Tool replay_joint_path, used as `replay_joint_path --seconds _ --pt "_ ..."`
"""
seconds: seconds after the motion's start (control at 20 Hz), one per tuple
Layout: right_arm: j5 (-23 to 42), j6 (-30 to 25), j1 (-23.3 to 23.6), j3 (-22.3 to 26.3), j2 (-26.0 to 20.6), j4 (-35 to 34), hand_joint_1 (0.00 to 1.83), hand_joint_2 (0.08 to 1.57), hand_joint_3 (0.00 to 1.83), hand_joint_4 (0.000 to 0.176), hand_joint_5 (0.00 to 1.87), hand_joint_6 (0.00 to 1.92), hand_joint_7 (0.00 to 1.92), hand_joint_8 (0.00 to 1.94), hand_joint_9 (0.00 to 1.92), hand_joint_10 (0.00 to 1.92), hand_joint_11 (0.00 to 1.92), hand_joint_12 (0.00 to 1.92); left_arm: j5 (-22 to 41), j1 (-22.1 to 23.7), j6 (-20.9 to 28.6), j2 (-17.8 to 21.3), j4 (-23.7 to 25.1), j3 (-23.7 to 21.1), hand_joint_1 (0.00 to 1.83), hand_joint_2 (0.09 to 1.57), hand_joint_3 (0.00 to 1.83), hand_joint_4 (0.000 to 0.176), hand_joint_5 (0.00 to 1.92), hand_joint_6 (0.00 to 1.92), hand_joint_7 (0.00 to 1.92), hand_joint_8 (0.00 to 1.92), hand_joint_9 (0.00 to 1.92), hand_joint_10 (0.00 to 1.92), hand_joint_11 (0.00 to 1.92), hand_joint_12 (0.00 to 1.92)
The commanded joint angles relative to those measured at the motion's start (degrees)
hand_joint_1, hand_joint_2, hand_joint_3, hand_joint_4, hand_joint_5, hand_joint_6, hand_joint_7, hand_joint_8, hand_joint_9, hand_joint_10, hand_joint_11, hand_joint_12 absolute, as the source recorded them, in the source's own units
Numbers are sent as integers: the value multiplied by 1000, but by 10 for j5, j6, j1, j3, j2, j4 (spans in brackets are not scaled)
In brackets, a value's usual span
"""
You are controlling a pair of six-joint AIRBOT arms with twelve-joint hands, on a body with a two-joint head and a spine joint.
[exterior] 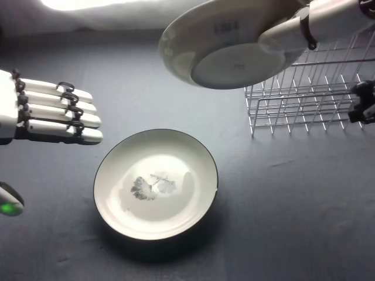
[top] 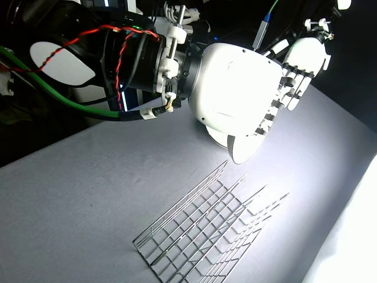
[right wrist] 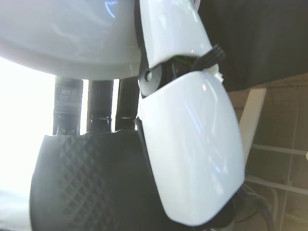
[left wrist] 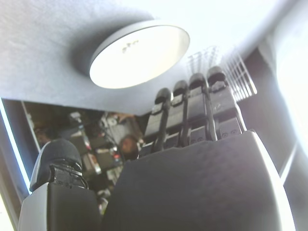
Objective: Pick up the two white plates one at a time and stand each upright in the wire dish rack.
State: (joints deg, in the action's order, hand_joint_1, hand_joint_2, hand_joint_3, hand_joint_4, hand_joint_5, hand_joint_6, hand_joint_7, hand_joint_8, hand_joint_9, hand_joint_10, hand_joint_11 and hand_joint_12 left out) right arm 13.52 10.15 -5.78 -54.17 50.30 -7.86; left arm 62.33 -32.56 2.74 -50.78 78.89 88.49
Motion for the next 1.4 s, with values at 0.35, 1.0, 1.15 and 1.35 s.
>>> replay_joint_path --seconds 0.35,1.0,1.15,1.35 --pt "83 -8 24 -23 -23 -11 1499 1060 5 0 973 858 1055 756 1093 802 896 1426 15 16 -9 -15 -26 1 0 1063 3 0 0 0 0 0 0 0 0 0" --pt "72 -7 3 -64 -59 -11 1415 1055 1 0 1016 861 1069 809 1093 850 969 1046 -18 -10 -24 -31 -32 -26 0 1045 0 0 0 0 0 0 0 0 0 0" --pt "68 -6 -1 -72 -63 -11 1491 1076 0 0 976 943 971 924 1023 830 917 1380 -21 1 -24 -30 -44 -27 0 1049 0 0 0 0 0 0 0 0 0 0" --pt "68 -6 -19 -97 -63 -11 1498 1056 0 0 997 900 1042 789 1065 765 963 1353 -21 6 -24 -31 -44 -22 0 1061 3 0 0 0 0 0 0 0 0 0"
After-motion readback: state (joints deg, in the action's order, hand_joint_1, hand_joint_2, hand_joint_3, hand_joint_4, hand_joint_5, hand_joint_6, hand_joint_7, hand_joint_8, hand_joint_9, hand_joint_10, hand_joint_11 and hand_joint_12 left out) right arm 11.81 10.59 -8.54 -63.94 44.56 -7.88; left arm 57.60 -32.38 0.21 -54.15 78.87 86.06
